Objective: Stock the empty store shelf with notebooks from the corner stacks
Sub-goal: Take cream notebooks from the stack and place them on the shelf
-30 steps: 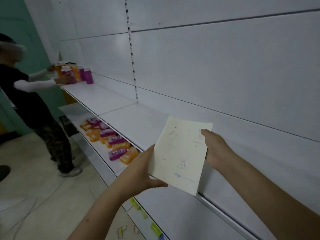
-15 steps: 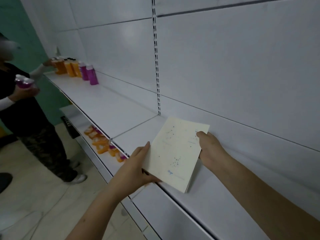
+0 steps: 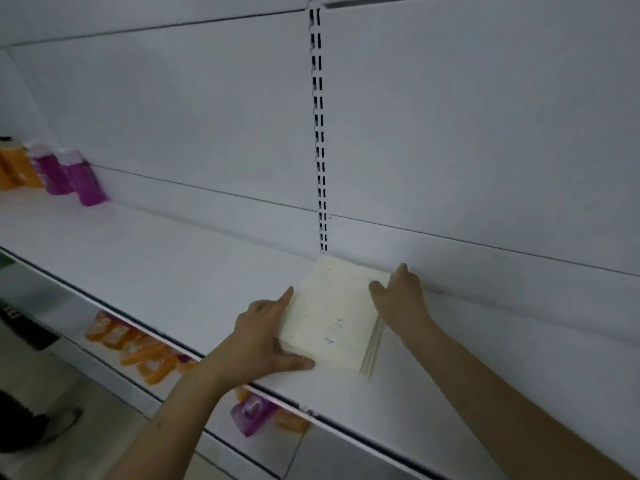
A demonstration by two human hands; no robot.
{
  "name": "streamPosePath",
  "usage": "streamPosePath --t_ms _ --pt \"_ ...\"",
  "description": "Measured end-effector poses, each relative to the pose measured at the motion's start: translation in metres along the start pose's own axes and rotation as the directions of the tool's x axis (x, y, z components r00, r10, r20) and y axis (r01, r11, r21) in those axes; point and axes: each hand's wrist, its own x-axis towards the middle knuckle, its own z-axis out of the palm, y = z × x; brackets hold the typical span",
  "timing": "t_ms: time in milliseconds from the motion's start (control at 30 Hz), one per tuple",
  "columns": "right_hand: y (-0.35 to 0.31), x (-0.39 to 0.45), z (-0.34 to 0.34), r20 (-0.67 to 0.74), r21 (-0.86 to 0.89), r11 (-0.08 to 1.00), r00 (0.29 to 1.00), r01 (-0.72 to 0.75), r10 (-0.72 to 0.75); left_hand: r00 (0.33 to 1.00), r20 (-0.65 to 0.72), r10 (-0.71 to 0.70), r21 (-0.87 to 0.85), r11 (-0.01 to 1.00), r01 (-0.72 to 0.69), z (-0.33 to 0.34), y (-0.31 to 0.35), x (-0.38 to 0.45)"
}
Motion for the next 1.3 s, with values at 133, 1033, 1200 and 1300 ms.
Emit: streamPosePath --t_ms 133,1033,1200,1300 --pt "0.008 -0.001 0.018 0.024 -0.159 0.987 1.0 0.018 -0.014 0.994 -0.025 0.106 -0.036 0.994 -0.106 0.005 -0.017 0.017" --pt "0.024 0.002 0.01 -0.177 0.116 0.987 0.98 0.113 -0.091 0.983 0.031 0.179 -0.174 0.97 -0.171 0.002 -0.025 0.028" --pt "0.014 -0.01 -0.042 -0.317 -0.047 0.978 0.925 0.204 -0.208 0.901 -0.318 0.296 -0.202 0.907 -0.369 0.009 0.033 0.023" --pt "0.023 -0.035 -0.096 -0.452 -0.099 0.969 0.858 0.225 -0.245 0.847 -0.261 0.463 -0.242 0.819 -0.521 0.031 0.108 0.031"
